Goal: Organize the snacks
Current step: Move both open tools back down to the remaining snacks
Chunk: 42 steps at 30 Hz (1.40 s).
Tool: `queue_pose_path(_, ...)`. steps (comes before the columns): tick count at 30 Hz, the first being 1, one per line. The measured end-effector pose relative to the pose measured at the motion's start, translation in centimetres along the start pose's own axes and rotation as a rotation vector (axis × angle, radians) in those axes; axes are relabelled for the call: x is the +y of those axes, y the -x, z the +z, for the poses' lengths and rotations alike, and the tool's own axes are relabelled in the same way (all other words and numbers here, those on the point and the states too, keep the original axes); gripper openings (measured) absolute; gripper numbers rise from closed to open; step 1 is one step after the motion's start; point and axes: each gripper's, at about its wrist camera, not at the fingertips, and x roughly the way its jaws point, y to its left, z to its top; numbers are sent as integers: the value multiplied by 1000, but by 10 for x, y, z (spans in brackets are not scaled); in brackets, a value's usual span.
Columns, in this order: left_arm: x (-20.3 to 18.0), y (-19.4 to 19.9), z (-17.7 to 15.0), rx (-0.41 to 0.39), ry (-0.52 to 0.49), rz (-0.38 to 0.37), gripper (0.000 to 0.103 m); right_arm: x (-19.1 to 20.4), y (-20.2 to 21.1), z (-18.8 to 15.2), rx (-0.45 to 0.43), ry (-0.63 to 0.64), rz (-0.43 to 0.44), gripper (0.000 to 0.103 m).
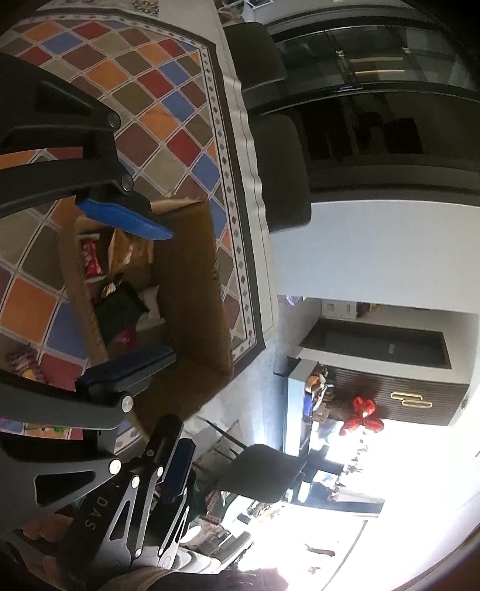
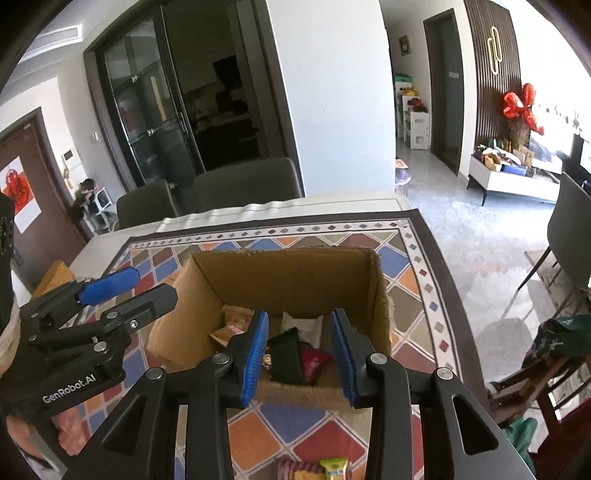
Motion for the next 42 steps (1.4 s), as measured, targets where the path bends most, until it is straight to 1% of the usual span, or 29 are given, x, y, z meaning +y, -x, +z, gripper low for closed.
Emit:
queue_pose_path(4,-15,11,-10,-11,-17,-27,60,-4,18,-11,-25,8,-16,36)
queue_pose_path(7,-27,15,-17,-8,-26,-57,60,-11,31,-20,-39,-3,-24,36)
queue_pose_path(11,-44,18,-27,-3,-46,-79,60,-20,45,-31,-52,-17,-29,36)
queue_pose_path(18,-71,13,-47,28,-72,-126,60,-34,58,-56,-42,-25,-47,36)
queue_pose_path(27,-99,-5,-74,92,-103,-178,59,-57,57,-83,-8,-48,-55,36)
queue_pose_path(35,-115,-26,-99,166,-118,-208,59,-75,49,-112,46,-73,-48,36)
queue_pose_path(42,-120,-46,-120,229,-139,-231,52,-88,34,-134,90,-89,-45,36)
